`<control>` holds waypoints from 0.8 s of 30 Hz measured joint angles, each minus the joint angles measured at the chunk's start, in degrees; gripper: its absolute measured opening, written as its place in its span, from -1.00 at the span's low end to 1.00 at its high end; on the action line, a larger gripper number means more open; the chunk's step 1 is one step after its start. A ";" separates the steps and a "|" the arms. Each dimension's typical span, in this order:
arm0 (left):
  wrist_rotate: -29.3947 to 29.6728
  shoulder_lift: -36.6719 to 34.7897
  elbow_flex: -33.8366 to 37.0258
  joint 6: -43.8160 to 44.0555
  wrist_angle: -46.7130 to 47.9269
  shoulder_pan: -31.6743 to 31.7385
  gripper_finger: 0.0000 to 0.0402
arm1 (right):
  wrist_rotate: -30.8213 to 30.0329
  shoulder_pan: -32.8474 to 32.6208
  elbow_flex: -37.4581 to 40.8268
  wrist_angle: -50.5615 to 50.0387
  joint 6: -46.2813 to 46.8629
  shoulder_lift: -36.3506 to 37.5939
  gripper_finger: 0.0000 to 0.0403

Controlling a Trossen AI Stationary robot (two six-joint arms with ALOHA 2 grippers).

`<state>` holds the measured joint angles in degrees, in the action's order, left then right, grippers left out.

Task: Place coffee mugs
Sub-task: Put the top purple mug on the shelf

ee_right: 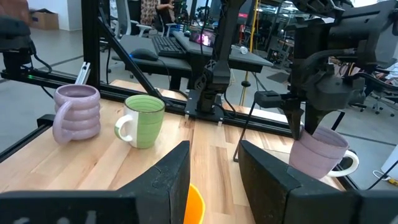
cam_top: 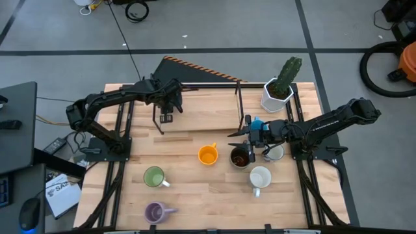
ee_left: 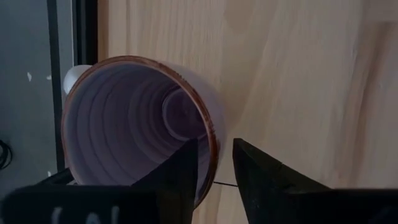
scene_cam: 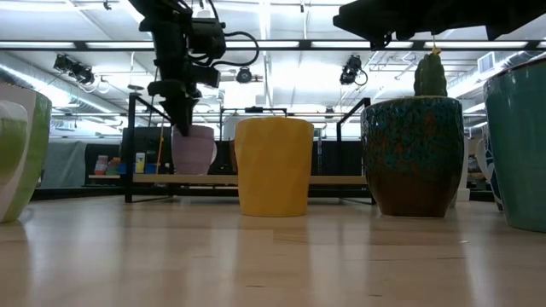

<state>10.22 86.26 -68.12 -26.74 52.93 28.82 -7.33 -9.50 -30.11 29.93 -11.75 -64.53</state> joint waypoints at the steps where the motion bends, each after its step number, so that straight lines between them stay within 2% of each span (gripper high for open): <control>1: 0.02 0.00 0.00 -0.01 -0.11 0.00 -0.51 | 0.00 0.00 0.00 0.00 0.00 0.00 -0.30; 10: -0.23 0.00 0.00 0.72 -0.81 0.00 -0.76 | 0.00 0.00 0.00 0.02 0.00 0.00 -0.30; 24: -0.30 0.04 0.00 9.87 -2.37 0.95 -0.79 | 0.02 0.00 0.02 0.89 0.02 0.00 -0.30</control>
<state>9.92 86.30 -68.12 -16.87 50.57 29.76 -7.31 -9.50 -30.09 30.82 -11.73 -64.53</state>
